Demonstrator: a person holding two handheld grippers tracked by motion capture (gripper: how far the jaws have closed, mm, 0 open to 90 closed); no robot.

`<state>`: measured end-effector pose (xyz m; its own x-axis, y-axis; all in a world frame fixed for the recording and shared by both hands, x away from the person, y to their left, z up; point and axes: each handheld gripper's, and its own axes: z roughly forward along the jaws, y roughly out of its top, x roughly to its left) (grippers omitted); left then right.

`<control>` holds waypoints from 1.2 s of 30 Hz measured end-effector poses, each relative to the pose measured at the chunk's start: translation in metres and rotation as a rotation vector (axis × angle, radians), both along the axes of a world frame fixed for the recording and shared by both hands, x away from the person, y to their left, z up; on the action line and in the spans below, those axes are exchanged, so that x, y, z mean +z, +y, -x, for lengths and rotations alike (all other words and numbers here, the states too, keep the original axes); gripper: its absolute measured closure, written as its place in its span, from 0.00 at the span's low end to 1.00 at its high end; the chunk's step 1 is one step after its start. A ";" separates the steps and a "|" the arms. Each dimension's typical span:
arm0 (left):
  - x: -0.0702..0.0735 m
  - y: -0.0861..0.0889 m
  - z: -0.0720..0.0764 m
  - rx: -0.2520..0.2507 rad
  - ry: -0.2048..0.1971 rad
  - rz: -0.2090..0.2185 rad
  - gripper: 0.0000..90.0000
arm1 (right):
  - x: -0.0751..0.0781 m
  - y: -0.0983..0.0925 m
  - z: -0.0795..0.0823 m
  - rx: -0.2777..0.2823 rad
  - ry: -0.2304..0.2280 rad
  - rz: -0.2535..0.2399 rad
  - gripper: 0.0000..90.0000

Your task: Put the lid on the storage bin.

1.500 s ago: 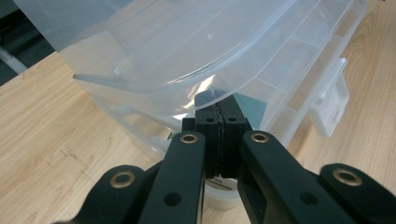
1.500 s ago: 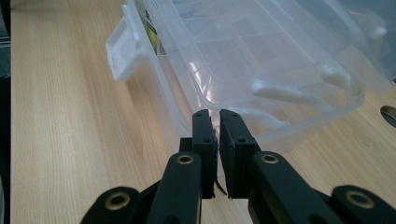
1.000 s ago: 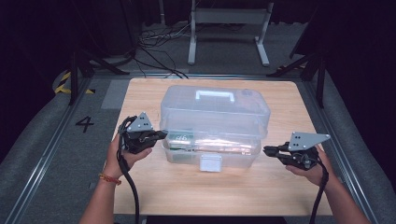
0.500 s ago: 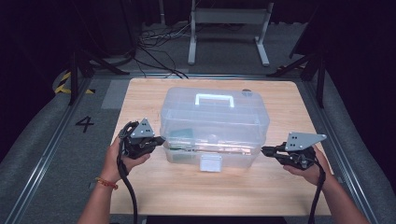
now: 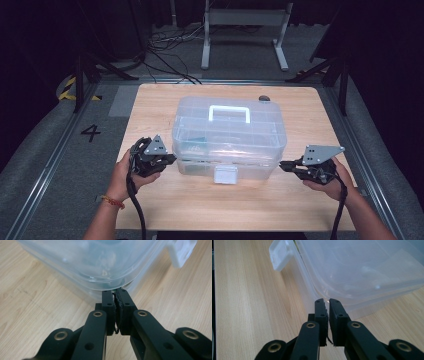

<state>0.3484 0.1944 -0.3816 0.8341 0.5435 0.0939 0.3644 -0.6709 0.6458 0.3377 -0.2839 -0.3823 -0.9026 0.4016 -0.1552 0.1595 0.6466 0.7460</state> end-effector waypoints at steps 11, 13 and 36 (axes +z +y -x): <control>0.001 -0.005 0.014 -0.014 -0.024 0.014 0.87 | 0.001 -0.005 0.001 -0.025 -0.002 -0.011 0.94; 0.003 -0.006 0.018 -0.015 -0.043 0.018 0.83 | 0.002 -0.005 0.001 -0.034 -0.011 -0.014 0.91; -0.034 0.031 0.048 0.099 -0.047 -0.145 0.29 | -0.013 -0.076 0.015 -0.254 -0.030 0.068 0.54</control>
<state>0.3003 0.2251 -0.4153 0.7702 0.6004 0.2152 0.4047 -0.7208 0.5627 0.3230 -0.3596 -0.3957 -0.7688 0.6023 -0.2149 0.3012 0.6375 0.7091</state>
